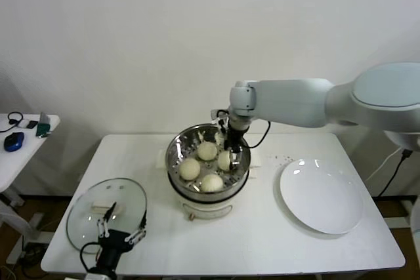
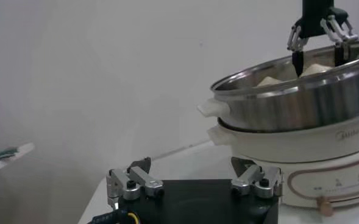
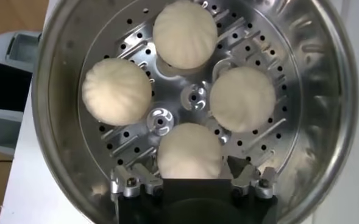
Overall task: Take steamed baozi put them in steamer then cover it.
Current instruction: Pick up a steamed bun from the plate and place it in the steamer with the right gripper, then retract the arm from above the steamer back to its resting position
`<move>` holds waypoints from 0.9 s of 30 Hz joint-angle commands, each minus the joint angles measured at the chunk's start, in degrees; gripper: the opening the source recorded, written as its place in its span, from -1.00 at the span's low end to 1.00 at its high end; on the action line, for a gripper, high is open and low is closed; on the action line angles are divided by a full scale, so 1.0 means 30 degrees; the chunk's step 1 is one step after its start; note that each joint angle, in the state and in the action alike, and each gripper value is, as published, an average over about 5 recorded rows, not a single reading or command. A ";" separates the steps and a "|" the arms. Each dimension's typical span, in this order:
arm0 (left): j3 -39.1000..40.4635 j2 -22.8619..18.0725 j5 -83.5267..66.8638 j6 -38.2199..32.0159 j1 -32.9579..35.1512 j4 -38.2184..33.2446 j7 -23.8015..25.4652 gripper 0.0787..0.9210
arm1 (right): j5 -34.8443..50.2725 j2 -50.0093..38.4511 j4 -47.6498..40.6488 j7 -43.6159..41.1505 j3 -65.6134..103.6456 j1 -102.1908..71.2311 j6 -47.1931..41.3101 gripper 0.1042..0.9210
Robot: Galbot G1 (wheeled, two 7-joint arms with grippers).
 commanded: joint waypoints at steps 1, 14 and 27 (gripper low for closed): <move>0.0003 0.0059 0.0027 0.0009 -0.0087 0.0098 0.0002 0.77 | -0.0479 0.0158 -0.0230 -0.0253 0.0207 -0.0294 0.0053 0.75; -0.0429 0.0137 0.0897 -0.0595 -0.0508 0.0548 -0.0692 0.77 | 0.0120 -0.5189 0.2196 0.1413 0.3805 0.2002 0.2035 0.76; -0.0686 -0.0070 0.3864 0.1329 -0.1347 0.0826 -0.1351 0.77 | 0.0304 -1.3418 0.6107 1.1412 1.3512 -0.6700 0.9159 0.76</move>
